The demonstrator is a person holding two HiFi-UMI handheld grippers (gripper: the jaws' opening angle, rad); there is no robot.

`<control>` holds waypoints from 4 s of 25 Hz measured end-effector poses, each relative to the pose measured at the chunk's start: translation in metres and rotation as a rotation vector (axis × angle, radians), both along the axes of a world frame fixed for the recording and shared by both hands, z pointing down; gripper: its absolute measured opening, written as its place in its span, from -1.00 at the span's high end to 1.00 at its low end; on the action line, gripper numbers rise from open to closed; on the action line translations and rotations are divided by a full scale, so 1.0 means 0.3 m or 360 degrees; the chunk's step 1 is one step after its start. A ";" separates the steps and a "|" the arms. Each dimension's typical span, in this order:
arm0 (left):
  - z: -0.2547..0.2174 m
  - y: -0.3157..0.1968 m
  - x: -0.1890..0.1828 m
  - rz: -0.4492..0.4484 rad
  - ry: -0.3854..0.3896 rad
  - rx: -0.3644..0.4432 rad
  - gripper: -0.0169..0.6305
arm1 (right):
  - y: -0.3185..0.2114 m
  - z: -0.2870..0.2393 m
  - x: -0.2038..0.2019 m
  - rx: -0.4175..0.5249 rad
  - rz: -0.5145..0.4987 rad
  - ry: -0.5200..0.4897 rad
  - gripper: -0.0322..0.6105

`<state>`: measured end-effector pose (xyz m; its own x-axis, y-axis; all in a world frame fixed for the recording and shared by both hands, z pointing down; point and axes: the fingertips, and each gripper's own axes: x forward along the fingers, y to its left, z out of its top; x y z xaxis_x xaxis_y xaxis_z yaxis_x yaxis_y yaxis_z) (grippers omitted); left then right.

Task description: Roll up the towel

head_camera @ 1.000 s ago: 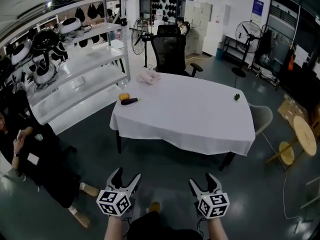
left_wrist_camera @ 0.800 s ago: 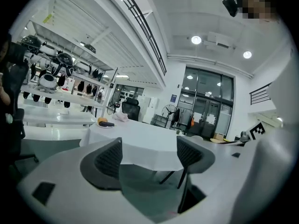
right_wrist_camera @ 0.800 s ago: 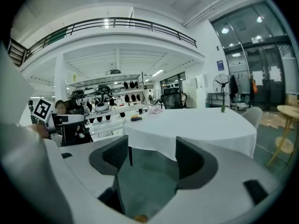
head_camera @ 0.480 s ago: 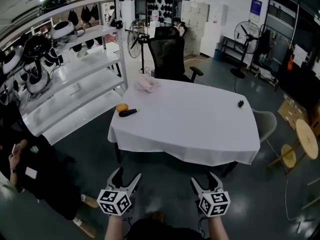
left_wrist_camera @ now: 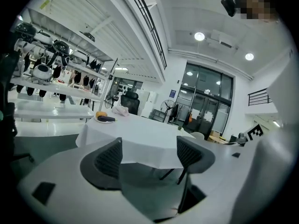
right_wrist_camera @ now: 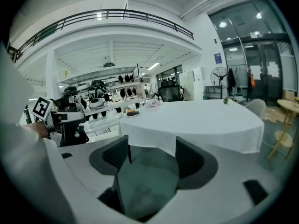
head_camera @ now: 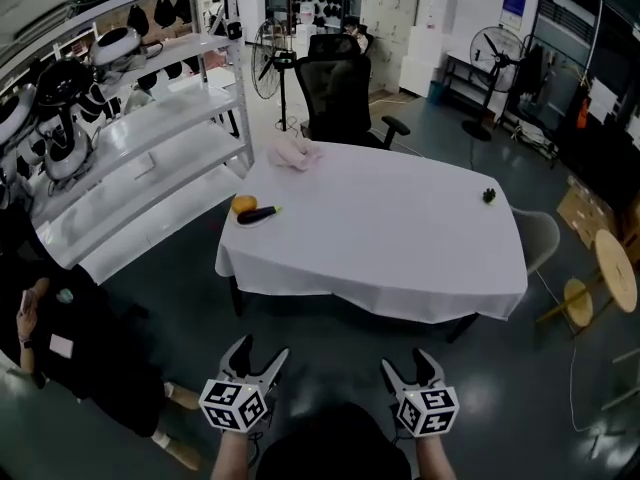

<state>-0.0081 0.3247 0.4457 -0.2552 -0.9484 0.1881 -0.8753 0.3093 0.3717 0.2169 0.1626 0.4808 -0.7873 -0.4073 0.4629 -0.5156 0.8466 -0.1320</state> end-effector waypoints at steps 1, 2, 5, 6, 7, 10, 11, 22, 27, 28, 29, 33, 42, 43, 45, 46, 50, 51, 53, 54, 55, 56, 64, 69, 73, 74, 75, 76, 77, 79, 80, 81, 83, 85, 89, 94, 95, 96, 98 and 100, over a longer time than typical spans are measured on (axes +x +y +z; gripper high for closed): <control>0.010 0.007 0.003 0.0001 0.0010 -0.0011 -0.22 | 0.006 0.007 0.002 -0.0008 -0.0002 0.0008 -0.09; 0.019 0.013 0.005 0.0001 0.0018 -0.0021 -0.22 | 0.012 0.013 0.001 -0.0014 -0.0007 0.0018 -0.09; 0.040 0.027 -0.001 -0.0003 0.0036 -0.0047 -0.22 | 0.014 0.023 -0.021 -0.0022 -0.0026 0.0036 -0.09; 0.046 0.027 -0.008 -0.0010 0.0042 -0.0052 -0.22 | 0.008 0.024 -0.034 -0.0025 -0.0032 0.0035 -0.09; 0.051 0.025 -0.017 -0.0020 0.0048 -0.0055 -0.22 | 0.001 0.023 -0.049 -0.0026 -0.0041 0.0032 -0.09; 0.052 0.013 -0.044 -0.0047 0.0052 -0.0053 -0.22 | -0.016 0.019 -0.098 -0.0028 -0.0085 0.0030 -0.09; 0.049 0.006 -0.056 -0.0057 0.0048 -0.0051 -0.22 | -0.023 0.018 -0.116 -0.0027 -0.0104 0.0031 -0.09; 0.003 -0.246 -0.243 -0.0111 0.0020 -0.0016 -0.22 | -0.297 -0.005 -0.290 -0.0007 -0.0131 0.0019 -0.09; -0.046 -0.416 -0.337 -0.0100 -0.0031 -0.0005 -0.22 | -0.480 -0.052 -0.381 0.0022 -0.0109 -0.0023 -0.08; -0.058 -0.447 -0.357 -0.0105 -0.0037 0.0002 -0.22 | -0.514 -0.060 -0.401 0.0027 -0.0110 -0.0027 -0.08; -0.070 -0.477 -0.378 -0.0112 -0.0042 0.0008 -0.22 | -0.547 -0.068 -0.421 0.0031 -0.0113 -0.0030 -0.08; -0.101 -0.584 -0.452 -0.0142 -0.0063 0.0022 -0.22 | -0.674 -0.093 -0.501 0.0047 -0.0130 -0.0048 -0.08; -0.091 -0.778 -0.579 -0.0175 -0.0074 0.0045 -0.22 | -0.887 -0.097 -0.636 0.0082 -0.0154 -0.0065 -0.08; -0.086 -0.794 -0.586 -0.0176 -0.0072 0.0044 -0.22 | -0.904 -0.092 -0.644 0.0082 -0.0154 -0.0065 -0.08; -0.076 -0.820 -0.602 -0.0183 -0.0072 0.0045 -0.22 | -0.931 -0.081 -0.662 0.0079 -0.0158 -0.0066 -0.08; -0.073 -0.830 -0.610 -0.0186 -0.0074 0.0048 -0.22 | -0.940 -0.074 -0.669 0.0075 -0.0160 -0.0066 -0.08; -0.063 -0.854 -0.600 -0.0184 -0.0061 0.0055 -0.22 | -0.949 -0.040 -0.680 0.0042 -0.0172 -0.0047 -0.07; -0.051 -0.848 -0.590 -0.0182 -0.0049 0.0044 -0.22 | -0.940 -0.029 -0.681 0.0028 -0.0180 -0.0039 -0.07; -0.013 -0.827 -0.571 -0.0178 -0.0017 0.0001 -0.22 | -0.913 -0.004 -0.681 0.0001 -0.0194 -0.0028 -0.07; 0.007 -0.816 -0.562 -0.0174 -0.0002 -0.0021 -0.22 | -0.899 0.009 -0.678 -0.0012 -0.0197 -0.0024 -0.07; 0.022 -0.806 -0.554 -0.0170 0.0010 -0.0039 -0.22 | -0.887 0.020 -0.673 -0.0025 -0.0200 -0.0019 -0.07; 0.032 -0.797 -0.547 -0.0168 0.0019 -0.0051 -0.22 | -0.877 0.032 -0.669 -0.0040 -0.0202 -0.0012 -0.07; 0.061 -0.796 -0.561 -0.0144 0.0063 -0.0096 -0.22 | -0.847 0.088 -0.717 -0.0113 -0.0223 0.0036 -0.07; 0.030 -0.881 -0.636 -0.0097 0.0061 -0.0066 -0.22 | -0.906 0.063 -0.805 -0.0102 -0.0213 0.0030 -0.07; -0.005 -0.985 -0.725 -0.0027 0.0022 -0.0053 -0.22 | -0.985 0.021 -0.902 -0.0053 -0.0221 0.0021 -0.07; -0.016 -1.011 -0.753 -0.0012 0.0007 -0.0050 -0.22 | -1.007 0.009 -0.928 -0.0035 -0.0224 0.0019 -0.07; -0.026 -1.037 -0.781 -0.0001 -0.0005 -0.0046 -0.22 | -1.029 -0.003 -0.956 -0.0016 -0.0230 0.0018 -0.07; -0.037 -1.063 -0.807 0.0007 -0.0015 -0.0042 -0.22 | -1.052 -0.015 -0.981 0.0002 -0.0236 0.0017 -0.07; -0.046 -1.090 -0.831 0.0015 -0.0024 -0.0041 -0.22 | -1.076 -0.027 -1.006 0.0017 -0.0241 0.0015 -0.07; -0.065 -1.148 -0.876 0.0037 -0.0041 -0.0039 -0.22 | -1.124 -0.054 -1.055 0.0038 -0.0244 0.0007 -0.07; -0.074 -1.176 -0.898 0.0048 -0.0049 -0.0037 -0.22 | -1.146 -0.066 -1.081 0.0046 -0.0245 0.0000 -0.07; -0.083 -1.203 -0.922 0.0057 -0.0056 -0.0033 -0.22 | -1.166 -0.078 -1.109 0.0053 -0.0247 -0.0007 -0.07; -0.093 -1.257 -0.974 0.0067 -0.0067 -0.0026 -0.22 | -1.205 -0.096 -1.169 0.0068 -0.0255 -0.0019 -0.07; -0.096 -1.310 -1.030 0.0064 -0.0073 -0.0025 -0.22 | -1.242 -0.105 -1.230 0.0077 -0.0268 -0.0025 -0.07; -0.078 -1.395 -1.156 0.0022 -0.0052 -0.0047 -0.22 | -1.303 -0.089 -1.349 0.0064 -0.0316 -0.0006 -0.07; -0.011 -1.466 -1.322 -0.0077 0.0017 -0.0092 -0.22 | -1.363 -0.046 -1.501 0.0038 -0.0415 0.0034 -0.07; 0.007 -1.479 -1.350 -0.0091 0.0034 -0.0102 -0.22 | -1.373 -0.035 -1.532 0.0029 -0.0435 0.0039 -0.07; 0.024 -1.492 -1.376 -0.0104 0.0053 -0.0109 -0.22 | -1.383 -0.025 -1.564 0.0018 -0.0451 0.0043 -0.07; 0.056 -1.519 -1.423 -0.0127 0.0094 -0.0119 -0.22 | -1.402 -0.002 -1.625 -0.0018 -0.0470 0.0045 -0.07; 0.093 -1.543 -1.469 -0.0157 0.0141 -0.0128 -0.22 | -1.416 0.024 -1.682 -0.0089 -0.0469 0.0019 -0.07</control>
<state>-0.4487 -0.1382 0.4736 -0.3253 -0.9005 0.2886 -0.8041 0.4240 0.4168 -0.2878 -0.2622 0.4879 -0.8623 -0.1359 0.4878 -0.2506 0.9516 -0.1780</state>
